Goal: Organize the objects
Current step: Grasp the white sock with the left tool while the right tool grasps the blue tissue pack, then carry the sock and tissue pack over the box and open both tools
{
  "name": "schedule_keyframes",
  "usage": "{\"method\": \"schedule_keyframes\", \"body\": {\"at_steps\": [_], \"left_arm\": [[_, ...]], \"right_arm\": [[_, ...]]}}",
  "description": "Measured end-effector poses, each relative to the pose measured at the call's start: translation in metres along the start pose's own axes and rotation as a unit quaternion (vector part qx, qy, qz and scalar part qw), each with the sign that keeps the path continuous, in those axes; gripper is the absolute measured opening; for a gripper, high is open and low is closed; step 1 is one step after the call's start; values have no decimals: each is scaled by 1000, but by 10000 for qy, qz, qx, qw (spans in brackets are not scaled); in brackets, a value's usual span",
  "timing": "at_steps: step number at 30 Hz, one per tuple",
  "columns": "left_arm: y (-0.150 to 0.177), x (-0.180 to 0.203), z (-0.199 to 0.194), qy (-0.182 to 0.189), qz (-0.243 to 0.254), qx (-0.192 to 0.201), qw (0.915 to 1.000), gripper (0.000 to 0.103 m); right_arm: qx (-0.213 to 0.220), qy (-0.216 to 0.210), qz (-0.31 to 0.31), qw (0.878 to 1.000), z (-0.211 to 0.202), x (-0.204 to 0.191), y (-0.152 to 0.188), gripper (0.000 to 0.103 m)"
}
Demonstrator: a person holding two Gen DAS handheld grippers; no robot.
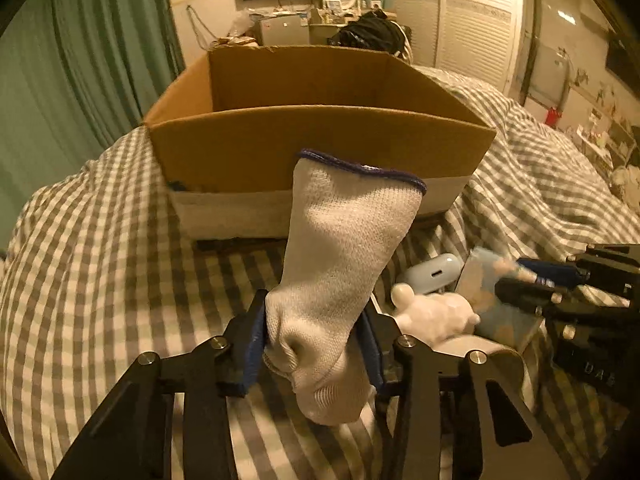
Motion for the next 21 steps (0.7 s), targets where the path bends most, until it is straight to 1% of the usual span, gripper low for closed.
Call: {"method": "schedule_keyframes", "body": {"at_steps": [4, 9, 13, 14, 17, 21], "left_arm": [[10, -9, -16, -231, -130, 84, 9996, 40], [6, -28, -45, -559, -473, 412, 9965, 39], [-3, -35, -63, -582, -646, 620, 9943, 39], [-4, -35, -67, -593, -655, 658, 9939, 39], [-9, -31, -74, -607, -639, 732, 9934, 39], [-21, -29, -86, -612, -565, 863, 9928, 39]], "right_arm": [[336, 41, 81, 9994, -17, 1, -6, 22], [617, -9, 107, 9980, -39, -4, -9, 22], [801, -28, 120, 9967, -56, -4, -10, 22], [906, -7, 113, 9958, -63, -3, -11, 22], [1131, 30, 93, 9935, -84, -3, -11, 22], [1320, 13, 59, 9912, -101, -3, -18, 22]]}}
Point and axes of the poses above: each gripper's, at about its wrist camera, not at the fingertips, and z roughly the way its jaws point, x to its right, y to its underside, the point moved 6 cm from there along z, roughly the way its jaws point, and after that the axes turned 2 degrees about -y, right-handed, at the moved point
